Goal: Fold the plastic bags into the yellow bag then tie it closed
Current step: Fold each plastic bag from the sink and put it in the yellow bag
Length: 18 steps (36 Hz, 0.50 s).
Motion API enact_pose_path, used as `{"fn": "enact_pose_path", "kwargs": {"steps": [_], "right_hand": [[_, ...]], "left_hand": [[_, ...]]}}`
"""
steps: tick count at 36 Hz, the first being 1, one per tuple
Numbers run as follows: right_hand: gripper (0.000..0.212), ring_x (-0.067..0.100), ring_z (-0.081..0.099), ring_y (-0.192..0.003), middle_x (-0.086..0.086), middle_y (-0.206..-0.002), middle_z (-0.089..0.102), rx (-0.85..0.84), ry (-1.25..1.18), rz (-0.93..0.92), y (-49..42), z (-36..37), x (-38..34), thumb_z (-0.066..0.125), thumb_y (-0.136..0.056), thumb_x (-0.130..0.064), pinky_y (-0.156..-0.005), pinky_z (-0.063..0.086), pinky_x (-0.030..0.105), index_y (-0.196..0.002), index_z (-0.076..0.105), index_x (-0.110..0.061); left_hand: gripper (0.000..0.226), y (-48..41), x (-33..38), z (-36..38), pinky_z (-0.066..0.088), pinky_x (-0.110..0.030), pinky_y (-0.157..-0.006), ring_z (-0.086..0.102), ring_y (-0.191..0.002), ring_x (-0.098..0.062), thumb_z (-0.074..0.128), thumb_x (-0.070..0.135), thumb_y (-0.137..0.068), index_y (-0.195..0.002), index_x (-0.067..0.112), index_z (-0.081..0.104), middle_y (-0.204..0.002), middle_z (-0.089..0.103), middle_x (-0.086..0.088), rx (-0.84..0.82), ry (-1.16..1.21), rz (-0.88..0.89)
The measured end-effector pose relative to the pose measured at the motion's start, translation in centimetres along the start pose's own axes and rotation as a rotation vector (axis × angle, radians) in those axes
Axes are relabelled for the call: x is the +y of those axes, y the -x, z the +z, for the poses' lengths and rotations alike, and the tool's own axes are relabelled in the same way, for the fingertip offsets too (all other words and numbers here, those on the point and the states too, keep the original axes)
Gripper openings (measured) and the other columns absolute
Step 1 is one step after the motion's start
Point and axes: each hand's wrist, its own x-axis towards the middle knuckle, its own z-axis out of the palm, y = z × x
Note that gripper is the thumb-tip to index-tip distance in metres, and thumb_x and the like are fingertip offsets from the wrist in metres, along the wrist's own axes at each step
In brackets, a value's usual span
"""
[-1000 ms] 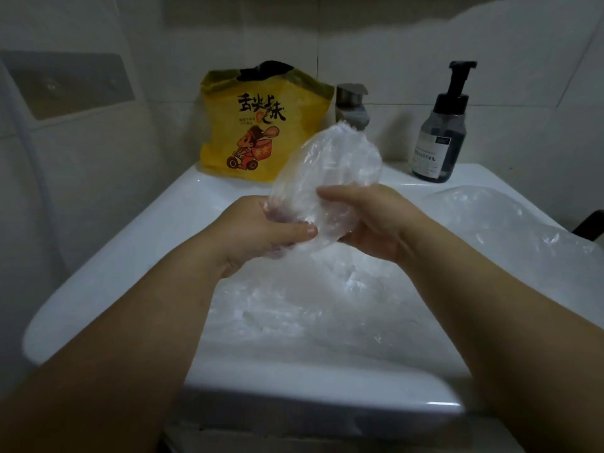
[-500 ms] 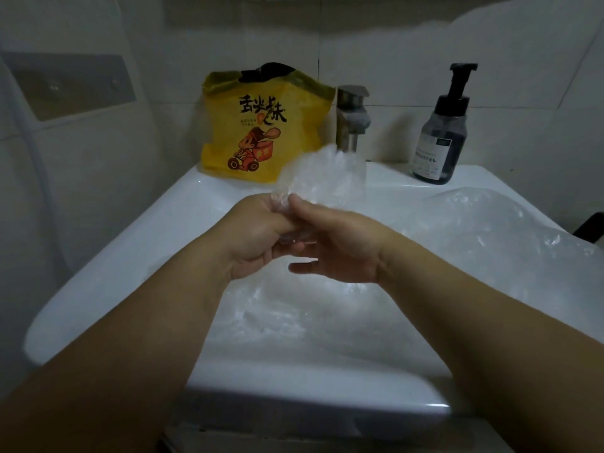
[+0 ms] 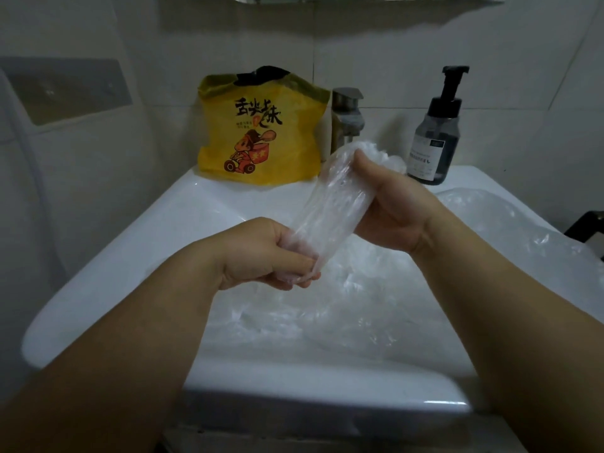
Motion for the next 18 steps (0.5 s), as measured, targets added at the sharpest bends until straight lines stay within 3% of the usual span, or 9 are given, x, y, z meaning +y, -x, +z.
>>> {"fn": "enact_pose_path", "kwargs": {"steps": [2, 6, 9, 10, 12, 13, 16, 18], "right_hand": [[0.026, 0.015, 0.063, -0.081, 0.003, -0.09, 0.063, 0.0, 0.036, -0.003, 0.0, 0.2, 0.1, 0.04, -0.1, -0.033, -0.077, 0.051, 0.033, -0.099, 0.058, -0.015], [0.031, 0.023, 0.065, -0.091, 0.008, -0.095, 0.065, -0.012, 0.188, 0.034, -0.3, 0.5, 0.9, 0.045, -0.096, -0.037, -0.08, 0.052, 0.037, -0.107, 0.057, -0.012], [0.054, 0.031, 0.064, -0.108, 0.016, -0.116, 0.066, -0.024, 0.291, 0.109, -0.4, 0.9, 1.7, 0.055, -0.083, -0.04, -0.091, 0.052, 0.041, -0.126, 0.054, -0.006], [0.053, 0.03, 0.064, -0.108, 0.017, -0.118, 0.066, -0.016, 0.308, 0.11, -0.4, 1.1, 1.8, 0.058, -0.082, -0.036, -0.093, 0.053, 0.041, -0.126, 0.055, -0.006], [0.034, 0.028, 0.066, -0.098, 0.016, -0.11, 0.068, 0.039, 0.323, 0.073, -0.5, 1.4, 1.9, 0.06, -0.088, -0.02, -0.089, 0.055, 0.038, -0.117, 0.059, -0.004], [0.024, 0.027, 0.067, -0.093, 0.017, -0.106, 0.069, 0.088, 0.323, 0.049, -0.5, 1.4, 1.9, 0.058, -0.09, -0.011, -0.086, 0.056, 0.037, -0.112, 0.06, -0.002], [0.022, 0.029, 0.068, -0.093, 0.019, -0.108, 0.068, 0.166, 0.351, -0.016, -0.6, 1.3, 2.0, 0.056, -0.09, 0.0, -0.082, 0.058, 0.036, -0.111, 0.061, 0.002], [0.025, 0.031, 0.068, -0.098, 0.02, -0.111, 0.068, 0.155, 0.374, -0.032, -0.5, 1.4, 1.9, 0.056, -0.09, -0.001, -0.083, 0.058, 0.037, -0.114, 0.061, 0.002]], "left_hand": [[0.034, -0.1, 0.1, 0.0, 0.054, -0.023, -0.072, 0.07, -0.087, -0.014, 0.079, 0.023, -0.073, -0.104, 0.009, 0.071, -0.096, 0.074, -0.006, -0.011, 0.12, 0.016], [0.043, -0.4, 0.8, -0.1, 0.057, -0.028, -0.075, 0.068, -0.089, -0.016, 0.077, 0.034, -0.075, -0.108, 0.008, 0.07, -0.1, 0.072, -0.007, 0.055, 0.398, 0.131], [0.03, -0.5, 0.8, 0.0, 0.057, -0.026, -0.065, 0.069, -0.074, -0.015, 0.074, 0.027, -0.073, -0.097, 0.01, 0.073, -0.085, 0.074, -0.007, 0.244, 0.309, 0.171], [0.019, -0.5, 0.8, 0.0, 0.055, -0.024, -0.06, 0.069, -0.068, -0.013, 0.073, 0.021, -0.077, -0.093, 0.01, 0.072, -0.078, 0.073, -0.005, 0.317, 0.3, 0.184], [0.002, -0.7, 0.8, -0.2, 0.052, -0.02, -0.051, 0.068, -0.059, -0.01, 0.069, 0.011, -0.085, -0.086, 0.01, 0.07, -0.069, 0.072, -0.001, 0.417, 0.389, 0.207], [0.004, -0.8, 0.8, -0.3, 0.052, -0.019, -0.05, 0.067, -0.057, -0.009, 0.068, 0.009, -0.086, -0.082, 0.011, 0.068, -0.066, 0.071, 0.0, 0.45, 0.436, 0.21], [0.007, -0.9, 0.9, -0.6, 0.058, -0.023, -0.061, 0.069, -0.068, -0.014, 0.068, 0.008, -0.084, -0.091, 0.008, 0.068, -0.076, 0.073, -0.005, 0.412, 0.519, 0.211], [0.033, -0.9, 0.9, -0.8, 0.058, -0.028, -0.072, 0.07, -0.079, -0.017, 0.069, 0.018, -0.077, -0.107, 0.005, 0.067, -0.088, 0.073, -0.008, 0.3, 0.573, 0.219]]}}
